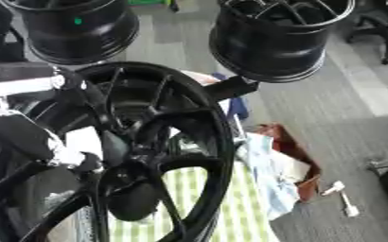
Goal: Pull the pin out of the wheel hub.
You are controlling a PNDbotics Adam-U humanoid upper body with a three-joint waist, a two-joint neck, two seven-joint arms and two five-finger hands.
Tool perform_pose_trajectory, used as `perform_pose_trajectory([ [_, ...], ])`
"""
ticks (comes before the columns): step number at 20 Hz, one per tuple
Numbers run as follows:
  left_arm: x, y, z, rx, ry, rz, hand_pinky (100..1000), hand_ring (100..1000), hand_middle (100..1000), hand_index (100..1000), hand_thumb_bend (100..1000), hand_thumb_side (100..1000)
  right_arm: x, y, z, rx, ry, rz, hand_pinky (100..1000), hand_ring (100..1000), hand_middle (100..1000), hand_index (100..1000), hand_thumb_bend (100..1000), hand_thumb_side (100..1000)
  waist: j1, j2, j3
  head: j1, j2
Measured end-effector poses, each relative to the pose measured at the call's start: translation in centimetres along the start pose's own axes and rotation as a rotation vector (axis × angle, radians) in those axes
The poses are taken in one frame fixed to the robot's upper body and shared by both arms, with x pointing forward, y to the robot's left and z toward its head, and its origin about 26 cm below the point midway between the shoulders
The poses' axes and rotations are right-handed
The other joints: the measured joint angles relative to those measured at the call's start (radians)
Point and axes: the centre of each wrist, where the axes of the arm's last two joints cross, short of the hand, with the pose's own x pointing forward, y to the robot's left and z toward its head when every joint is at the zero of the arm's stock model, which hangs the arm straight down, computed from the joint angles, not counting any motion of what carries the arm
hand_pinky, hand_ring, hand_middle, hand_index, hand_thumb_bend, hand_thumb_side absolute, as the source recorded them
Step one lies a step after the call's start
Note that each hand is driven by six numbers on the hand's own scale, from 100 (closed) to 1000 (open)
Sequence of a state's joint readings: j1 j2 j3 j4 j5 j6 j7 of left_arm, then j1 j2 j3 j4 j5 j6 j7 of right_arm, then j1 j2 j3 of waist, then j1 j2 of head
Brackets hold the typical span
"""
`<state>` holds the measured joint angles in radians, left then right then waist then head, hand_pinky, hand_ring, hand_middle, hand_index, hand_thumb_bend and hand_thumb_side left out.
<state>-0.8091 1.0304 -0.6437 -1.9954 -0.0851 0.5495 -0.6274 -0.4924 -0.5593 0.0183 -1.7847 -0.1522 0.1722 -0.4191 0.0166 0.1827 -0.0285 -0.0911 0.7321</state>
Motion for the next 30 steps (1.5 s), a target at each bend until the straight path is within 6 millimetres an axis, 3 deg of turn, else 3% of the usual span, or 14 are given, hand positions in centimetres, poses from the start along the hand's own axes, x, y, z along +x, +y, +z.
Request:
perform_pose_trajectory([
  [10, -1.0, -0.5, -0.5, 0.003, 0.066, 0.02, 862, 834, 774, 854, 608, 313, 0.0, 0.0, 0.0, 0.0, 0.001, -0.002, 779, 702, 712, 787, 100, 688, -0.003, 0.004, -0.001, 0.003, -0.005],
  [30, -3.6, -1.4, -2.3, -0.031, 0.132, 0.057, 831, 788, 718, 808, 583, 295, -0.2, 0.2, 0.0, 0.002, 0.012, -0.017, 780, 703, 714, 787, 100, 697, -0.006, 0.011, -0.003, 0.006, -0.013],
])
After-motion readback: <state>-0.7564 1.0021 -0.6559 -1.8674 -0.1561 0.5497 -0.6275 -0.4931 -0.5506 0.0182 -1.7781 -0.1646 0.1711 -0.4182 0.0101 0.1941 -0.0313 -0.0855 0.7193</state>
